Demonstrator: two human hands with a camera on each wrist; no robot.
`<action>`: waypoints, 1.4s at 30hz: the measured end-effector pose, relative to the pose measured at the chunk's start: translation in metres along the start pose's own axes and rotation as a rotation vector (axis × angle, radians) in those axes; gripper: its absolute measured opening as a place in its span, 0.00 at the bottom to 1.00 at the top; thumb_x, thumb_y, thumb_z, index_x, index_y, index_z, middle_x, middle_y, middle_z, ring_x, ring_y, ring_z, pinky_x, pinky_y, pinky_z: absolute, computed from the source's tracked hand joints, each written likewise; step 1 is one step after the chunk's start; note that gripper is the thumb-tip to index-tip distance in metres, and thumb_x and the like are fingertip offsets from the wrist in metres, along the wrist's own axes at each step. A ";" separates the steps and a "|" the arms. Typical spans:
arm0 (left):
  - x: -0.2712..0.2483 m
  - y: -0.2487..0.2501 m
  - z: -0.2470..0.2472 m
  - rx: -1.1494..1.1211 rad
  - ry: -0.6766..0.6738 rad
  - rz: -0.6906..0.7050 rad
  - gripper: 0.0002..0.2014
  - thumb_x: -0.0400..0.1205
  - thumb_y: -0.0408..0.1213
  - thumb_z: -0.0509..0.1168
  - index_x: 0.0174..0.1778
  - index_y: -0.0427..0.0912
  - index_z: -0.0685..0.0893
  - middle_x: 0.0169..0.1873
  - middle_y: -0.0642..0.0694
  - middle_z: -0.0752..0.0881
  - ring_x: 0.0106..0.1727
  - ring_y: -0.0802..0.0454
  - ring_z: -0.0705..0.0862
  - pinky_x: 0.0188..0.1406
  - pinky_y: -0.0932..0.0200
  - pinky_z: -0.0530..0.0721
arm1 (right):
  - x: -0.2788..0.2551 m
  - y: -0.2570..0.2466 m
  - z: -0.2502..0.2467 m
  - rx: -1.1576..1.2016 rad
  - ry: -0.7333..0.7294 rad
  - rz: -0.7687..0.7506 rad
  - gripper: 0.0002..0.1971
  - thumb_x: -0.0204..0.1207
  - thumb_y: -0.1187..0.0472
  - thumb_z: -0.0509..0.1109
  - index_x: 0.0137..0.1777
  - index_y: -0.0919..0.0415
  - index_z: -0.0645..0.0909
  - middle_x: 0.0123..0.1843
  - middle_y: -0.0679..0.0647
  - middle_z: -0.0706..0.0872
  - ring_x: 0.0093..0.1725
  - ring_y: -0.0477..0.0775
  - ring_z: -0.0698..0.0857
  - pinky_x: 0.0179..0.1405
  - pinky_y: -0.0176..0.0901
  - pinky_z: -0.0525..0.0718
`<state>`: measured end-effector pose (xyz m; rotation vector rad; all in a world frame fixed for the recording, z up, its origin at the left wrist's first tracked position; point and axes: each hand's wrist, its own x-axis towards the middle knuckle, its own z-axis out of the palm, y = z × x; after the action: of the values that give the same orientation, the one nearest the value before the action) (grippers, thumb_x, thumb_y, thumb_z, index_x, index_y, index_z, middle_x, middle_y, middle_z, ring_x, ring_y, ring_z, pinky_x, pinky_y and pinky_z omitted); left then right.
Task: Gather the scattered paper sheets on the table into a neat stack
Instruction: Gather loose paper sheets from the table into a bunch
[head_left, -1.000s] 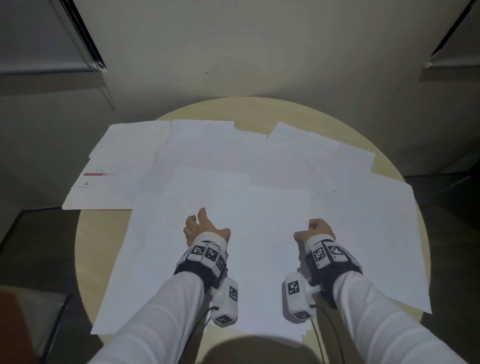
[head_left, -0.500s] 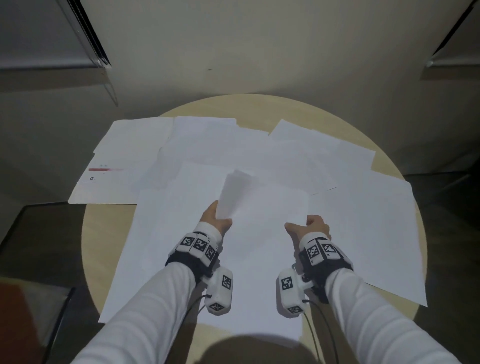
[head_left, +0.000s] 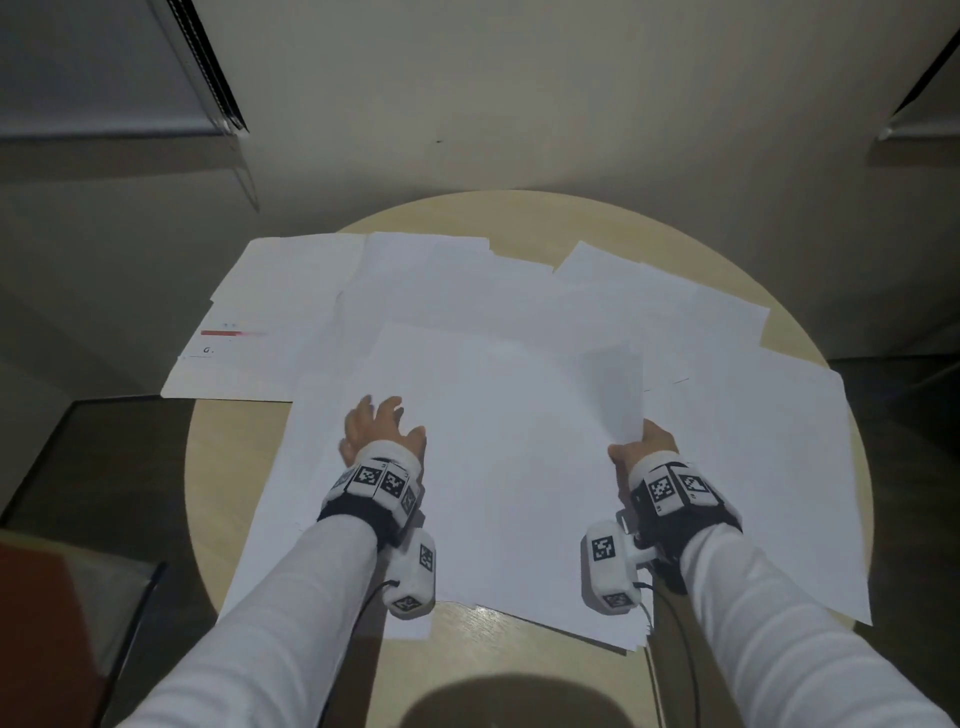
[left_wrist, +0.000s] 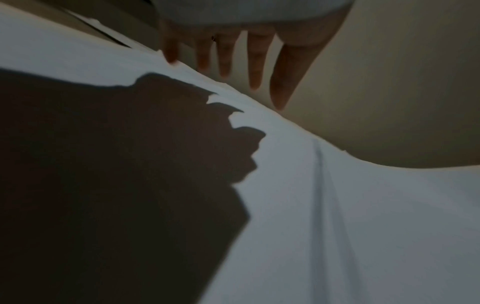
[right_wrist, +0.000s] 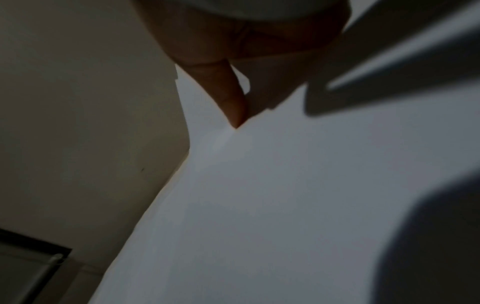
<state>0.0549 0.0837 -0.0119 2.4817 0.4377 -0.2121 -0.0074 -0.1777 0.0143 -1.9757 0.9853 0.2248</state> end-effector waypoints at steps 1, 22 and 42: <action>0.000 -0.003 -0.002 0.103 -0.043 -0.037 0.21 0.77 0.44 0.65 0.67 0.54 0.76 0.81 0.46 0.56 0.83 0.46 0.50 0.79 0.43 0.56 | 0.006 0.002 -0.002 -0.042 0.025 0.047 0.16 0.73 0.74 0.65 0.62 0.70 0.78 0.54 0.69 0.84 0.46 0.61 0.79 0.54 0.50 0.80; -0.012 0.020 -0.011 -0.157 -0.242 -0.020 0.09 0.73 0.34 0.68 0.45 0.43 0.74 0.36 0.44 0.79 0.38 0.44 0.77 0.26 0.67 0.69 | -0.008 -0.001 0.018 0.161 -0.042 0.114 0.06 0.64 0.72 0.69 0.32 0.64 0.75 0.26 0.56 0.73 0.33 0.58 0.72 0.35 0.42 0.72; -0.019 0.038 -0.047 -0.835 -0.593 -0.064 0.15 0.80 0.21 0.58 0.32 0.43 0.78 0.10 0.54 0.82 0.12 0.68 0.80 0.23 0.68 0.80 | -0.015 0.004 0.014 0.850 -0.213 0.188 0.07 0.61 0.69 0.63 0.24 0.63 0.70 0.27 0.54 0.77 0.34 0.54 0.79 0.55 0.47 0.74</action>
<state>0.0532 0.0769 0.0510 1.4971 0.2661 -0.6250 -0.0178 -0.1595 0.0112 -1.0669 0.9190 0.0887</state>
